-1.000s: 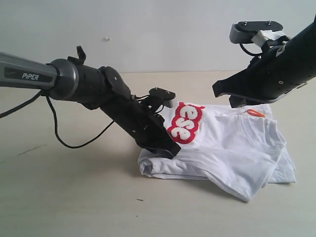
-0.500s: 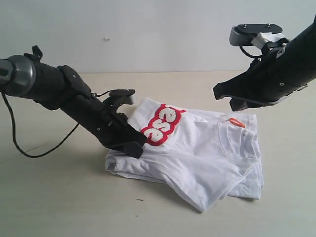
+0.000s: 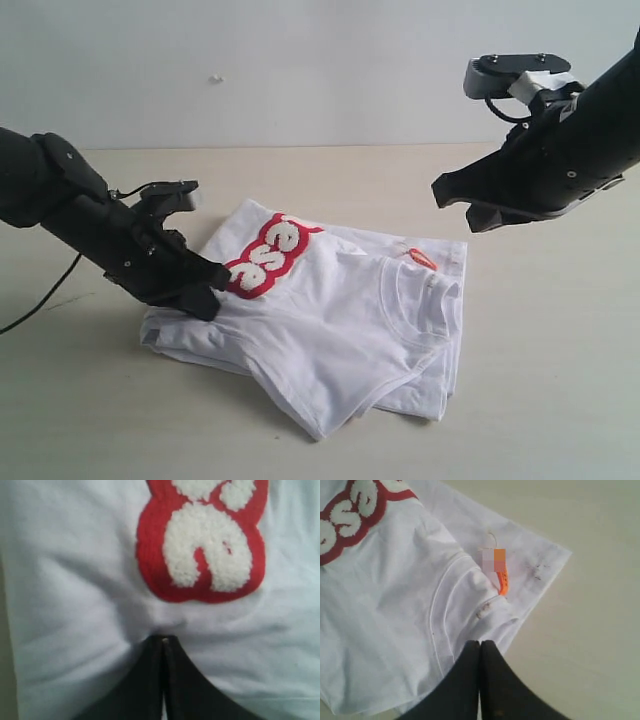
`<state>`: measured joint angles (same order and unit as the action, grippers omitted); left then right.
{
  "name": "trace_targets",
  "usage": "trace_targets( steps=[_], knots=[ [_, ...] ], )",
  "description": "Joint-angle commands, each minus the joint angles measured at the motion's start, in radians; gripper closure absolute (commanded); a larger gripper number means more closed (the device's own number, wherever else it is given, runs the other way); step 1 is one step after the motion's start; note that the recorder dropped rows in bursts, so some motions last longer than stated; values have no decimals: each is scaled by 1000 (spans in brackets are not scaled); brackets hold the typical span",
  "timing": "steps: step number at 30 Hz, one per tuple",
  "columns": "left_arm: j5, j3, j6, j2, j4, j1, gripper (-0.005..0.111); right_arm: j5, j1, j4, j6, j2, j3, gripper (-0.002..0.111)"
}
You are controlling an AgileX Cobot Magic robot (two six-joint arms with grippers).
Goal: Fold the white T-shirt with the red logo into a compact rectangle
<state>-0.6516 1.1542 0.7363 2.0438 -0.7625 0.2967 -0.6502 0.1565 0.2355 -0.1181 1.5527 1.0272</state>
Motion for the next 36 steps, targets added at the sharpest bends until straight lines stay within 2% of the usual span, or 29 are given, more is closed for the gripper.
trace_targets(
  steps=[1, 4, 7, 11, 18, 27, 36],
  knots=[
    [35, -14, -4, -71, 45, -7, 107, 12, 0, -5, -1, 76, -9, 108],
    [79, -14, -7, -154, 43, -7, 107, 97, 0, -5, -1, 200, -9, 108],
    [50, -42, -11, -143, 45, -7, 107, 191, -7, -16, -1, 320, 54, 108],
    [102, -107, -19, -105, 99, -7, 107, 134, -7, -44, 41, 456, 196, 108],
    [90, -112, -26, -31, 127, -7, 107, 122, -7, -196, 152, 563, 282, 108],
    [65, -245, -113, -96, 187, -5, 107, 58, -7, -210, 173, 656, 429, 108],
    [-1, -267, -117, -95, 206, 97, 107, 139, -5, -184, 164, 668, 438, 108]
  ],
)
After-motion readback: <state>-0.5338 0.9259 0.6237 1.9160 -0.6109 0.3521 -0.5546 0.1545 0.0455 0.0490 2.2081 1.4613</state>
